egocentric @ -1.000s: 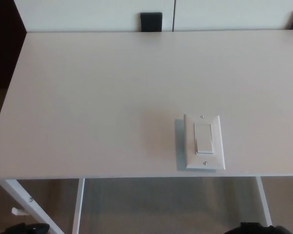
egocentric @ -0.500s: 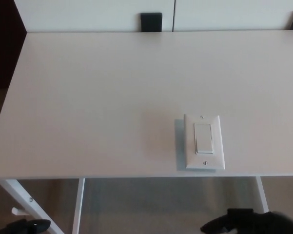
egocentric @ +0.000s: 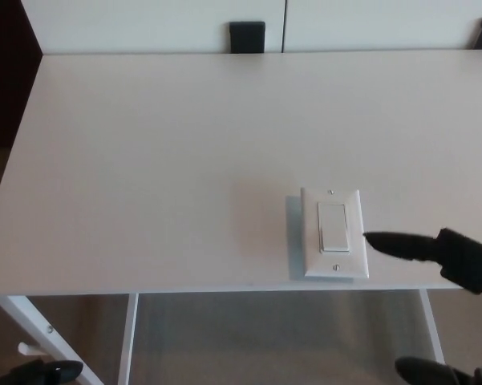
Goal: The robot walk towards a table in front and then clicks the light switch button using the right hand's index finger
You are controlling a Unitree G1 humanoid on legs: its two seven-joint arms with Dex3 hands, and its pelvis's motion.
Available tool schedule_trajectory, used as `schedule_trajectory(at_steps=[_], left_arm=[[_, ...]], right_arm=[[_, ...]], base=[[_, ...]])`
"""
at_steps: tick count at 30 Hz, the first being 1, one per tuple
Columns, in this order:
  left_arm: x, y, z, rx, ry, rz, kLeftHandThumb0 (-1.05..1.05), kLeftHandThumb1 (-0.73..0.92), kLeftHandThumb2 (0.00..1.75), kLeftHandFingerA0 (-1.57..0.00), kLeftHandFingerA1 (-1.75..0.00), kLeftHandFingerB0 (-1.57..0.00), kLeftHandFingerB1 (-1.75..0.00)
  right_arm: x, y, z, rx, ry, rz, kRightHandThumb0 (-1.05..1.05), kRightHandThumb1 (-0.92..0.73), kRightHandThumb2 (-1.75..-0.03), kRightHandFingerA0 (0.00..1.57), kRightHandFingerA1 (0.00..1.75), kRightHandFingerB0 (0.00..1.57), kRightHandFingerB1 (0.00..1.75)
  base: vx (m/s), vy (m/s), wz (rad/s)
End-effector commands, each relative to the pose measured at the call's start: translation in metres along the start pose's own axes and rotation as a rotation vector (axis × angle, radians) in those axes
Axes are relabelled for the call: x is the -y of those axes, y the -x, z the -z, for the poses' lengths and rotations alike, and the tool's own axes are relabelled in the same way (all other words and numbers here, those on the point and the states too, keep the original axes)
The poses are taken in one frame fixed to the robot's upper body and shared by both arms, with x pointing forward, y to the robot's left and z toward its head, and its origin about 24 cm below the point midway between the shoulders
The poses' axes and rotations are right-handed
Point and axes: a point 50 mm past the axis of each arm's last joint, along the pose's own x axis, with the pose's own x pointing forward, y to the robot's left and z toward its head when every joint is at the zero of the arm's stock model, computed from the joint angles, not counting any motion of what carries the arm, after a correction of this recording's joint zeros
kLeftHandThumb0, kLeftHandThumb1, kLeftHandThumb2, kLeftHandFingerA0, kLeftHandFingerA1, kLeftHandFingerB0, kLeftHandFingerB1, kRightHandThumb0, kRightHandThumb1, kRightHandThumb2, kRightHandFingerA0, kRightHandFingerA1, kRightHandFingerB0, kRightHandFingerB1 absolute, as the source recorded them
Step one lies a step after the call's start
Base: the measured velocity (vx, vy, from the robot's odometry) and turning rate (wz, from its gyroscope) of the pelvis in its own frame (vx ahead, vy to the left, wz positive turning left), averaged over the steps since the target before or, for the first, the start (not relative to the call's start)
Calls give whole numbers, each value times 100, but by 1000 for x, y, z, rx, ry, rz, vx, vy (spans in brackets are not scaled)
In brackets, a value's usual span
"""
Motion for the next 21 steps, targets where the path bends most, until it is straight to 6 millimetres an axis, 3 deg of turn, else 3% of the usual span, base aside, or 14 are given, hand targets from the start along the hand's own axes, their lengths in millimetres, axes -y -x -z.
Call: schedule_trajectory(at_steps=[1, 2, 3, 6, 7, 8, 9, 10, 11, 12, 13, 14, 18, 21], left_arm=[[-10, 3, -1, -17, -49, -1, -18, 56, 57, -62, -44, -56, -41], [-10, 3, -1, -16, -52, -1, -18, 56, 56, -63, -44, -56, -42], [-10, 3, -1, -16, -53, 0, -18, 56, 57, -63, -44, -56, -42], [-9, 4, -1, -19, -64, 11, -19, 57, 57, -62, -44, -55, -41], [-8, 4, -1, -14, -66, 9, -19, 56, 57, -63, -45, -56, -41], [-8, 3, -1, -14, -71, 7, -20, 56, 57, -63, -44, -56, -41], [-9, 3, -1, -15, -72, 6, -20, 56, 57, -63, -44, -56, -41], [-9, 5, 0, -19, -75, 5, -21, 56, 57, -64, -44, -56, -41], [-9, 5, 0, -19, -75, 5, -21, 56, 57, -64, -44, -56, -41], [-9, 5, 0, -22, -76, 6, -21, 56, 57, -64, -44, -56, -41], [-9, 5, 0, -26, -79, 8, -21, 57, 57, -63, -44, -56, -41], [-9, 5, 1, -29, -82, 12, -20, 57, 57, -63, -44, -55, -41], [-10, 6, 3, -35, -85, 15, -21, 57, 57, -64, -44, -55, -40], [-9, 6, 2, -33, -94, 21, -21, 57, 57, -66, -44, -56, -41]], right_arm=[[11, -15, -8, 26, 516, 227, -60, -64, -60, 0, 38, 20, 35], [9, -17, -5, -3, 539, 218, -65, -50, -88, 0, 29, 12, 46], [7, -18, -3, -25, 558, 211, -69, -52, -90, 0, 26, 11, 44], [3, -22, 7, -90, 627, 189, -73, -73, -62, 0, 19, 12, 31], [1, -23, 11, -101, 638, 184, -74, -73, -64, 0, 16, 11, 31], [-2, -26, 17, -120, 661, 171, -89, -63, -96, 0, 14, 11, 36], [-3, -26, 19, -128, 670, 165, -89, -63, -96, 0, 14, 11, 36], [-5, -27, 23, -154, 688, 149, -78, -77, -63, 0, 14, 13, 31], [-6, -27, 23, -154, 688, 150, -78, -77, -63, 0, 14, 13, 31], [-6, -28, 25, -163, 691, 143, -76, -74, -65, 0, 7, 11, 30], [-8, -30, 29, -188, 700, 126, -89, -62, -95, 0, 13, 12, 33], [-9, -32, 33, -211, 709, 113, -79, -61, -83, 0, 0, 8, 31], [-13, -37, 38, -226, 716, 105, -101, -69, -97, 0, 4, 9, 20], [-15, -40, 45, -251, 729, 97, -90, -63, -96, 0, 11, 12, 31]], base=[[0, 0, 0], [0, 0, 0], [0, 0, 0], [0, 0, 0], [0, 0, 0], [0, 0, 0], [0, 0, 0], [0, 0, 0], [0, 0, 0], [0, 0, 0], [0, 0, 0], [0, 0, 0], [0, 0, 0], [0, 0, 0]])
